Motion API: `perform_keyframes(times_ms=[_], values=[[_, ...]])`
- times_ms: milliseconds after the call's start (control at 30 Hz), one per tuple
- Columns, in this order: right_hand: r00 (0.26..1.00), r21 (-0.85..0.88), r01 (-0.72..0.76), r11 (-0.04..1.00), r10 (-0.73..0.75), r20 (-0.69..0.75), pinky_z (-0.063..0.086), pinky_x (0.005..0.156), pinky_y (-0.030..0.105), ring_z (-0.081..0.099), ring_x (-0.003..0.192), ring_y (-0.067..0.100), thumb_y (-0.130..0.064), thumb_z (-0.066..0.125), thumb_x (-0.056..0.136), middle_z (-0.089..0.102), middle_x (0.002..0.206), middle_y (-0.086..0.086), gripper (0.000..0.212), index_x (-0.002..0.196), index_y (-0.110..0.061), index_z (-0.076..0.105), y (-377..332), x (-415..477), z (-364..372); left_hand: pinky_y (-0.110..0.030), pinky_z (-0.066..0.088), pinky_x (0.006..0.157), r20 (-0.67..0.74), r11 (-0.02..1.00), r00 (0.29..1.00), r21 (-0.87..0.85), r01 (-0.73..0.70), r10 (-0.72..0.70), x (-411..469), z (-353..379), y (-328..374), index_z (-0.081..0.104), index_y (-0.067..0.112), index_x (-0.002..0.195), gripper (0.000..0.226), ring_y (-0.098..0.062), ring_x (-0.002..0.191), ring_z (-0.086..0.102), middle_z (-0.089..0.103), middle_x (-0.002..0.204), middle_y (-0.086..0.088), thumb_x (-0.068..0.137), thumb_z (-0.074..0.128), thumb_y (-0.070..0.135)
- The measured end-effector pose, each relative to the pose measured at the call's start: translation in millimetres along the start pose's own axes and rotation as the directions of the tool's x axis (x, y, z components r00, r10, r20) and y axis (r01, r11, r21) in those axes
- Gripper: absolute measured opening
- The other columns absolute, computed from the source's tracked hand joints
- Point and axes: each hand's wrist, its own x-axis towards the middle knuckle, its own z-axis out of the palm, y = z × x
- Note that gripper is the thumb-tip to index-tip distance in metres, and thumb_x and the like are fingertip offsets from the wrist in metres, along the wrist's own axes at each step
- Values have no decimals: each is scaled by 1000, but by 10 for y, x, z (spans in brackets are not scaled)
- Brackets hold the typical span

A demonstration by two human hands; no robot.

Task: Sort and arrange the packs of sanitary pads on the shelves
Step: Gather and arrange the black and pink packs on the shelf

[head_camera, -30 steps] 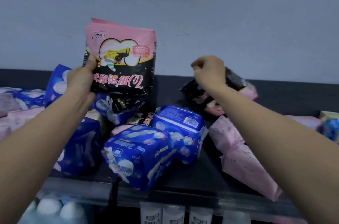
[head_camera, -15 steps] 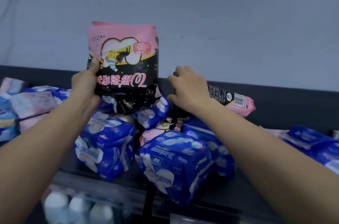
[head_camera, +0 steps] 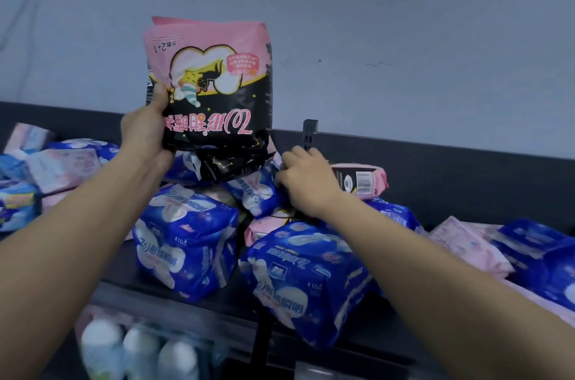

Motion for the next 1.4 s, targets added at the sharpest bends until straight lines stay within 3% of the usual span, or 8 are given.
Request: perform_keyframes(times_ms=[67, 133, 400, 567, 700, 900, 1167, 1400], values=[[946, -6, 26, 1000, -23, 323, 38, 82, 35, 57, 101, 27, -16, 60, 85, 66, 102, 4, 16, 97, -19, 70, -178, 33, 107, -50, 58, 77, -13, 1000, 1000, 24, 1, -1, 9, -79, 7, 65, 8, 100, 26, -25, 90, 73, 75, 100, -9, 88, 69, 30], [871, 11, 37, 999, -38, 489, 40, 79, 33, 61, 102, 27, -12, 49, 93, 67, 109, 4, 21, 104, -17, 66, -261, 31, 243, -50, 58, 78, -14, 999, 1000, 34, 6, -6, 22, -158, 9, 66, 9, 99, 26, -26, 90, 73, 75, 100, -8, 87, 69, 31], [732, 21, -27, 999, 6, 681, 40, 69, 34, 54, 86, 24, -34, 48, 96, 63, 116, 3, 26, 110, -17, 60, -264, 159, 412, -45, 59, 73, -3, 999, 1000, 37, 23, -23, 84, -302, 31, 66, 9, 102, 28, -25, 91, 73, 74, 103, -10, 87, 67, 32], [672, 1, -51, 999, 33, 739, 39, 69, 35, 56, 89, 25, -18, 49, 93, 62, 114, 1, 12, 99, -18, 59, -352, 229, 555, -43, 59, 73, -2, 998, 999, 52, 36, -36, 165, -337, 21, 66, 9, 100, 27, -24, 90, 73, 75, 101, -9, 88, 67, 33], [745, 63, -132, 989, 57, 665, 41, 68, 34, 56, 85, 27, -14, 51, 89, 60, 98, 3, 16, 100, -16, 62, -212, 152, 472, -42, 60, 70, 7, 998, 999, 40, 41, -41, 175, -346, 23, 66, 10, 98, 24, -22, 87, 73, 75, 98, -8, 88, 65, 33], [829, 134, -430, 893, 332, 449, 45, 76, 34, 63, 104, 32, -19, 52, 88, 64, 116, 10, 24, 109, -16, 63, 211, 16, 170, -42, 59, 67, 23, 999, 999, -46, 29, -28, 53, -269, 128, 63, 10, 110, 30, -24, 92, 73, 74, 107, -8, 90, 64, 32], [694, 325, -715, 619, 686, 220, 35, 69, 33, 59, 102, 37, -16, 51, 91, 63, 110, 19, 16, 103, -8, 58, 692, -198, -220, -45, 59, 71, 26, 984, 999, -174, -30, 35, -392, -197, 391, 59, 10, 126, 42, -25, 102, 70, 71, 115, -8, 93, 58, 36], [609, 581, -676, 454, 787, 94, 38, 74, 38, 57, 103, 40, -23, 45, 97, 62, 111, 21, 22, 107, -7, 56, 749, -325, -598, -42, 59, 72, -39, 975, 995, -201, -98, 92, -1019, -379, 573, 57, 12, 132, 47, -23, 108, 67, 68, 121, -7, 94, 56, 39]])
